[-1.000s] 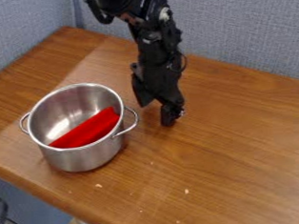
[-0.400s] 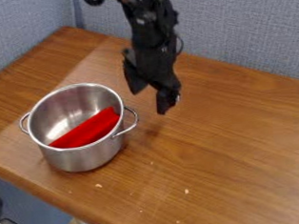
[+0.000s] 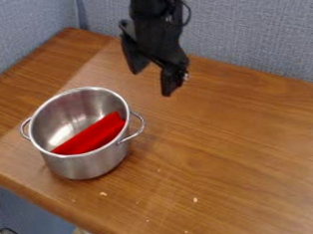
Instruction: Move the red object from the metal pot to the table
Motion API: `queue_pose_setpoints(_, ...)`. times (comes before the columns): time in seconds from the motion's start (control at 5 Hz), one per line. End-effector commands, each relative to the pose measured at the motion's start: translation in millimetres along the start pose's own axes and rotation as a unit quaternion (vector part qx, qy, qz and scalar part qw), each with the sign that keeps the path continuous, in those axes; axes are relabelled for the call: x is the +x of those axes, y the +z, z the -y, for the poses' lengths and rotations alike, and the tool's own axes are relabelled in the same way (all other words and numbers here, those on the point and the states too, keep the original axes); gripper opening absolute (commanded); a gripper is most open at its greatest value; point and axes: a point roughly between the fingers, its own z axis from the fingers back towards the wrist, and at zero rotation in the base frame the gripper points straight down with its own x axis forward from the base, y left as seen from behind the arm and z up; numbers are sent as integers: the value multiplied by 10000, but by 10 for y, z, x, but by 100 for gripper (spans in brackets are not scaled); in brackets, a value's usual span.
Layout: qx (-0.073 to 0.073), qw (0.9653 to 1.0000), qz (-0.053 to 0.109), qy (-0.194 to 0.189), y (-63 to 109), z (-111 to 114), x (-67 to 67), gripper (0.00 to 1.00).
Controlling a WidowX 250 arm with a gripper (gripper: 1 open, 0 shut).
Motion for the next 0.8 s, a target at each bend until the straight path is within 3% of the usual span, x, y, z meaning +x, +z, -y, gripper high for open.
queue_pose_setpoints(0.0, 132, 9991, -13, 392, 215, -122, -167, 100)
queue_pose_setpoints(0.2, 248, 9973, -103, 684, 339, -237, -432, 100)
queue_pose_setpoints(0.6, 187, 9963, -235, 810, 260, -254, -567, 100)
